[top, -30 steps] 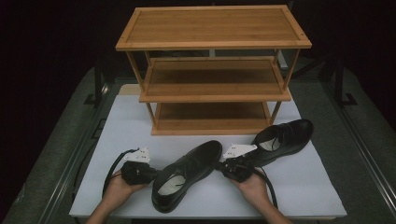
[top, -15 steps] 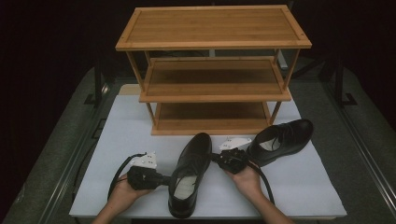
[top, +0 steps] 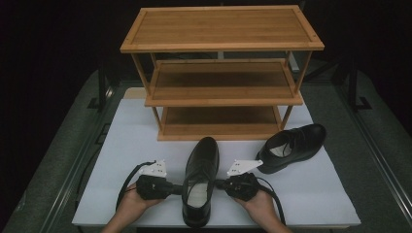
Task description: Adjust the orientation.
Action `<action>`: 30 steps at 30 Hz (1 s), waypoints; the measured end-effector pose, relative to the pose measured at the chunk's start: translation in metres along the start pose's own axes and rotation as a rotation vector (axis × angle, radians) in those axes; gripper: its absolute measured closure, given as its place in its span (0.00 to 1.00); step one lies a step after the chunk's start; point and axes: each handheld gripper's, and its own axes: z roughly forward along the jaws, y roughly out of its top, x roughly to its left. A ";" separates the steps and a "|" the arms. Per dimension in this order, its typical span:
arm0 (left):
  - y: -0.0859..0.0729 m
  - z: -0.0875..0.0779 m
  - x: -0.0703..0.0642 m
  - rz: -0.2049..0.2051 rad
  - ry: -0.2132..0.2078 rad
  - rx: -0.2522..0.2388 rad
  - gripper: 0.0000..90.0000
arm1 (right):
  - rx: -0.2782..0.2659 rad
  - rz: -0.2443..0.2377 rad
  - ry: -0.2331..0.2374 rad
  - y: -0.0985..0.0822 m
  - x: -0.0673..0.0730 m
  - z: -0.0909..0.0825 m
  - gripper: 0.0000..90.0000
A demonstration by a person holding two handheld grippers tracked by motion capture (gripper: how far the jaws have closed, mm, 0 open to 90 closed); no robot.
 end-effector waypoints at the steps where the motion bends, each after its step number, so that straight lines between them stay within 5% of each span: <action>1: 0.001 0.001 -0.001 0.003 0.000 0.000 1.00 | -0.002 0.012 0.002 -0.001 -0.002 0.001 1.00; 14: 0.012 0.016 -0.003 0.044 0.004 0.005 1.00 | -0.014 0.049 -0.037 -0.002 -0.012 0.002 1.00; 21: 0.017 0.016 0.001 0.055 0.071 0.014 1.00 | -0.021 0.057 -0.051 0.000 -0.015 0.004 1.00; 30: 0.019 0.017 0.005 0.061 0.103 0.010 1.00 | -0.025 0.059 -0.058 0.001 -0.015 0.004 1.00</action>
